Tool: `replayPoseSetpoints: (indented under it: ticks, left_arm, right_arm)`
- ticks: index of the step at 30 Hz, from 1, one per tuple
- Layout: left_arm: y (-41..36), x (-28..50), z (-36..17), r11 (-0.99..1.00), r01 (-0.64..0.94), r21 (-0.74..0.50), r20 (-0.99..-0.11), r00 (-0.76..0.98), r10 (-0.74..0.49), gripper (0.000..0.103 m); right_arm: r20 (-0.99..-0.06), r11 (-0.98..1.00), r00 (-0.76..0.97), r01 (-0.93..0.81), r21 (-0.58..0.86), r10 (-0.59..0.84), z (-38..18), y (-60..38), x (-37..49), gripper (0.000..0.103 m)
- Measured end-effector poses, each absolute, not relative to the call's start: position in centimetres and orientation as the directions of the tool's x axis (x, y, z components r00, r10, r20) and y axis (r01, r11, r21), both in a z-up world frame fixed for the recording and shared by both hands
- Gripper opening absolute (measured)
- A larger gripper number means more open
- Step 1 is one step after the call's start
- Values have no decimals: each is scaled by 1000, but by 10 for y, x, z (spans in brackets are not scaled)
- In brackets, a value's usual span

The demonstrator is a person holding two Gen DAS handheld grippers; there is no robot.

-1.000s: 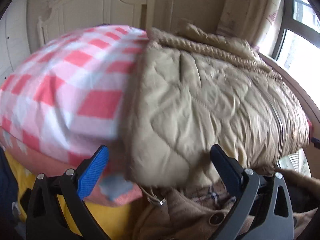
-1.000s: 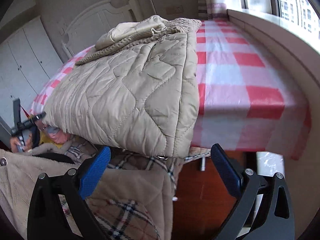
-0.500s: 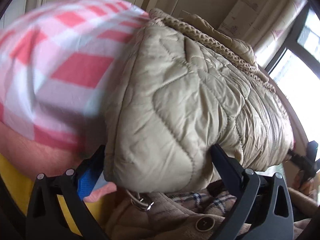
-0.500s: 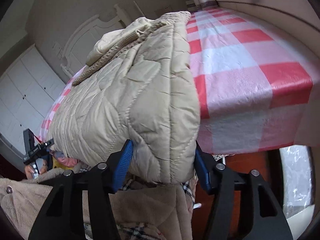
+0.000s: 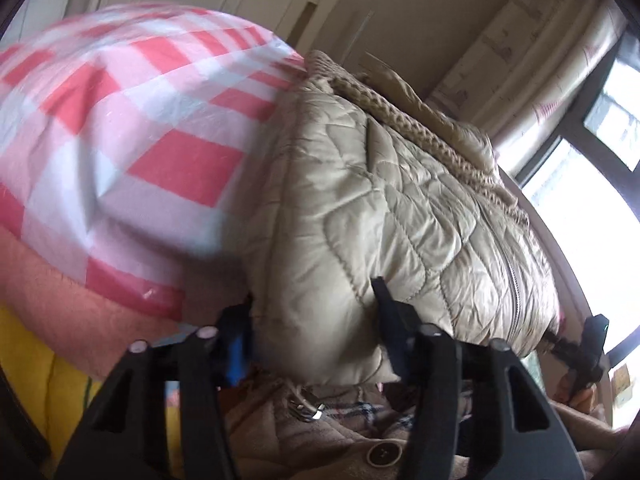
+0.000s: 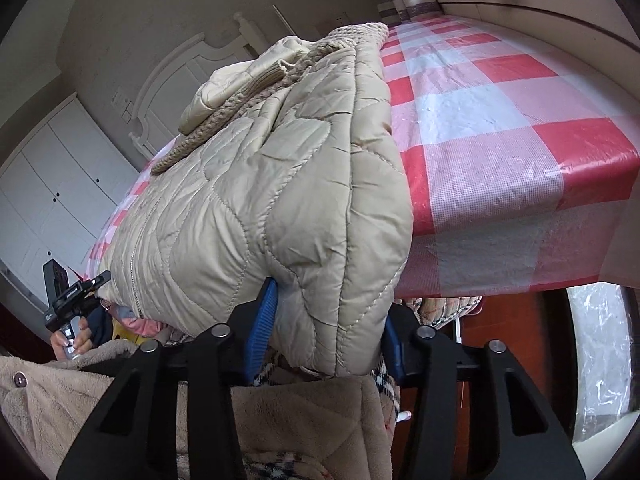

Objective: Fold large clothes
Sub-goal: 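Grasp the jacket bundle with both tools and lift it off the bed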

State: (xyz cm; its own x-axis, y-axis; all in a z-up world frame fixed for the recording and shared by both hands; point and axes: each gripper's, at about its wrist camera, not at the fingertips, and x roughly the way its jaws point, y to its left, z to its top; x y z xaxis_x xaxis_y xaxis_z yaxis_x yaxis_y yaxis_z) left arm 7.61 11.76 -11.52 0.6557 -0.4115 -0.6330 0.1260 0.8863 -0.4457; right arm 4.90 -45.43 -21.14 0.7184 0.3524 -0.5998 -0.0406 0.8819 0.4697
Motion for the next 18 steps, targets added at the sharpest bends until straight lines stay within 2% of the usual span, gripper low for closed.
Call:
replayPoseSetpoints:
  ticks: [2, 5, 7, 8, 9, 11, 12, 13, 14, 15, 18]
  left_arm:
    - [117, 72, -110, 897, 129, -423, -633, 667, -394, 37]
    - [110, 62, -94, 928, 152, -340, -608, 718, -340, 35]
    - [107, 63, -88, 935, 161, -316, -592, 736, -327, 43]
    - [106, 66, -88, 936, 165, -312, -598, 731, -328, 59]
    - [104, 72, -89, 933, 172, -315, -607, 719, -338, 66]
    - [102, 78, -89, 934, 175, -311, -599, 727, -335, 66]
    - [101, 80, -89, 939, 177, -294, -606, 725, -327, 54]
    - [99, 82, -89, 944, 180, -276, -619, 718, -318, 41]
    - [99, 82, -90, 945, 182, -270, -628, 711, -316, 25]
    - [102, 81, -90, 932, 203, -299, -621, 701, -352, 18]
    - [111, 70, -83, 907, 253, -337, -587, 697, -413, 15]
  right_arm:
    - [-607, 892, 716, -48, 450, 345, -208, -452, 46, 45]
    - [-595, 896, 723, -75, 439, 352, -202, -450, 44, 46]
    - [-588, 893, 728, -72, 445, 352, -201, -450, 46, 48]
    - [-587, 888, 728, -65, 455, 354, -202, -451, 49, 48]
    - [-585, 884, 731, -53, 465, 352, -204, -452, 51, 48]
    - [-584, 882, 733, -46, 469, 349, -207, -452, 56, 45]
    - [-580, 884, 736, -53, 465, 349, -208, -451, 56, 42]
    - [-575, 884, 738, -64, 462, 353, -208, -450, 55, 30]
    - [-562, 884, 744, -84, 460, 363, -205, -449, 53, 24]
    - [-549, 884, 749, -104, 455, 370, -202, -448, 49, 22]
    - [-499, 868, 757, -180, 464, 423, -190, -447, 33, 19]
